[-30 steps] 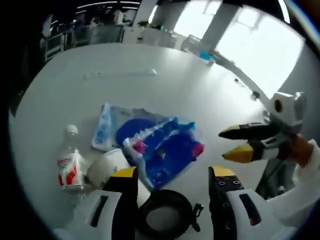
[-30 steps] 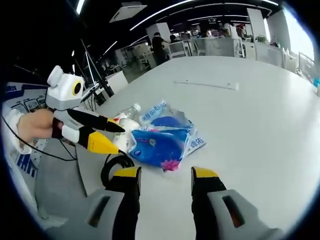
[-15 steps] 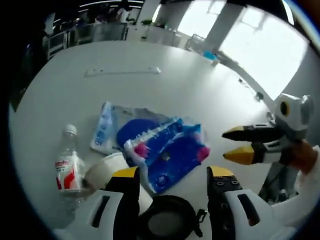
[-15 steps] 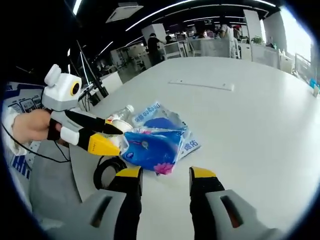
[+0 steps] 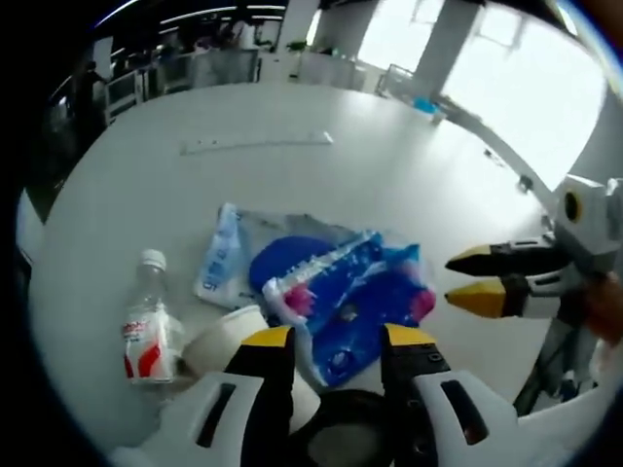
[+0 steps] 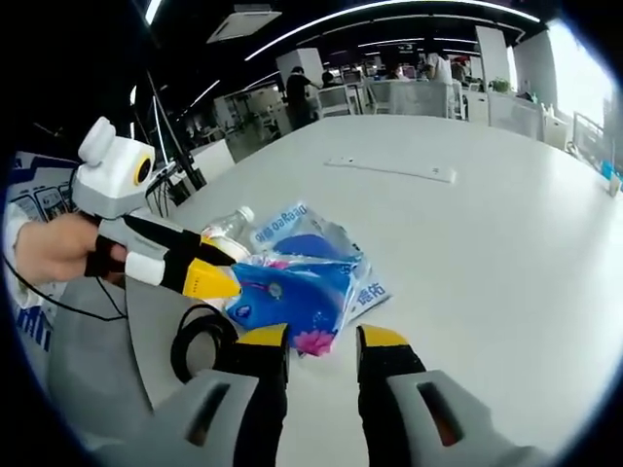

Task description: Arrange the tabletop items into an orderly group along one side of the table until the central work area is clear of visible clutter.

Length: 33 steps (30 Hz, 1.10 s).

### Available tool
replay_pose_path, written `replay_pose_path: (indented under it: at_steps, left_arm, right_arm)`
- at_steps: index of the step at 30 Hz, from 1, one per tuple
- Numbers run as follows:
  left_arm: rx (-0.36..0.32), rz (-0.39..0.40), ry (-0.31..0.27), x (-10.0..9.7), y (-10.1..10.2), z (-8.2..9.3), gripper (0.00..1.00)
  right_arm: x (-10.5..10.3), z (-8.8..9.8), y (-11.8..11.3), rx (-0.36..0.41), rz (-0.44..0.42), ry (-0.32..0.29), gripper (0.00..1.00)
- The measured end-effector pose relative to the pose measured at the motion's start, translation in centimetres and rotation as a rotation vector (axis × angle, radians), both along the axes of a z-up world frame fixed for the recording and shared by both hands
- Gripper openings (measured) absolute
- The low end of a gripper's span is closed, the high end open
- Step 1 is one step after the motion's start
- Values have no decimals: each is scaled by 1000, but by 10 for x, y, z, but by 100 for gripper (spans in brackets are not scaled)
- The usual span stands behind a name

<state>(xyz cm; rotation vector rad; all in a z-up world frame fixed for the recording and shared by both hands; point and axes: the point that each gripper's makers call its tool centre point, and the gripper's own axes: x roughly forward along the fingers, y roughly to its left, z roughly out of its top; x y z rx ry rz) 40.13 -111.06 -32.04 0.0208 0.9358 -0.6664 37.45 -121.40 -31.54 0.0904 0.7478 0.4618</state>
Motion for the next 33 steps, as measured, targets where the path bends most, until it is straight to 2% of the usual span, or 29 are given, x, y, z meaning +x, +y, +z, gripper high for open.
replay_pose_path:
  at_steps: [8, 13, 17, 19, 24, 33]
  left_arm:
    - [48, 6, -3, 2, 4, -8, 22]
    - [66, 7, 2, 4, 5, -13, 15]
    - [91, -8, -12, 6, 6, -15, 6]
    - [99, -8, -21, 7, 8, -15, 3]
    - [88, 8, -41, 10, 10, -8, 0]
    - [13, 35, -124, 18, 9, 25, 0]
  right_arm:
    - [5, -7, 0, -49, 20, -8, 13]
    - [7, -12, -4, -33, 6, -4, 7]
    - [7, -16, -8, -50, 2, 2, 1]
    - [8, -14, -10, -22, -20, 2, 0]
    - [6, -12, -14, -1, -48, 16, 0]
    - [4, 9, -15, 80, -103, -11, 0]
